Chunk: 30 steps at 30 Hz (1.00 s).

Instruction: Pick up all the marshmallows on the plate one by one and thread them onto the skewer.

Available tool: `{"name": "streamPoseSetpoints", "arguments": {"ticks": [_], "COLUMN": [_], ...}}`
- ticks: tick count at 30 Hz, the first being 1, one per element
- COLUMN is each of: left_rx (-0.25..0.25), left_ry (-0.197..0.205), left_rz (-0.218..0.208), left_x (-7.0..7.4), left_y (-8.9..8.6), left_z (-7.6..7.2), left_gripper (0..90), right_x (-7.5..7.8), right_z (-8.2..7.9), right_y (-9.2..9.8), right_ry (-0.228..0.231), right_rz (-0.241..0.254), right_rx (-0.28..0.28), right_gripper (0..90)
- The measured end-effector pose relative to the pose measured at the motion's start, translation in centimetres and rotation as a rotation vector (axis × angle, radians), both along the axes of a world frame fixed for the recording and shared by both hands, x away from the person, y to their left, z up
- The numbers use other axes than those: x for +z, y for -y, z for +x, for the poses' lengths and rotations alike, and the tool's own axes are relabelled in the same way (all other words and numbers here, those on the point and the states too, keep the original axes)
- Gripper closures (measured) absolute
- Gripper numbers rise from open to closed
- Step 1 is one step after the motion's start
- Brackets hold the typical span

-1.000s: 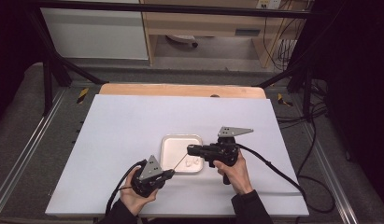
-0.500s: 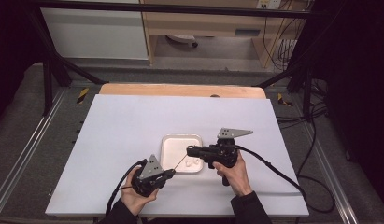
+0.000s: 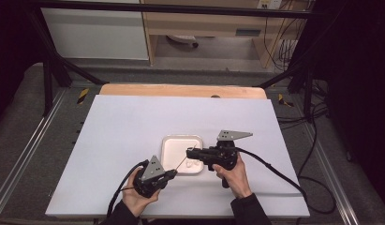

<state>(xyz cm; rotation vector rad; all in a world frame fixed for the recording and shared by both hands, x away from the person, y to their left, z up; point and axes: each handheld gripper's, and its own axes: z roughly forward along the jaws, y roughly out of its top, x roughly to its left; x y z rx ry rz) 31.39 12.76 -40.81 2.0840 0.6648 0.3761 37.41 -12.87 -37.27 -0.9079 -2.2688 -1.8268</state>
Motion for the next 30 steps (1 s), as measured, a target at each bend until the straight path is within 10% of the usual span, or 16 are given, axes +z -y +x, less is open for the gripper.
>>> {"name": "streamPoseSetpoints", "arguments": {"ticks": [25,30], "left_rx": [0.012,0.035], "left_ry": [0.001,-0.019], "left_rz": [-0.029,-0.039], "left_x": [0.6,0.4], "left_y": [0.4,-0.1], "left_z": [0.2,0.5], "left_gripper": [89.4,89.3], "right_x": [-2.6,-2.0], "right_z": [-0.5,-0.5], "right_y": [-2.5,-2.1], "right_ry": [-0.061,-0.031], "right_rz": [-0.054,-0.055], "right_rx": [0.082,0.028], "right_gripper": [81.5,62.1]}}
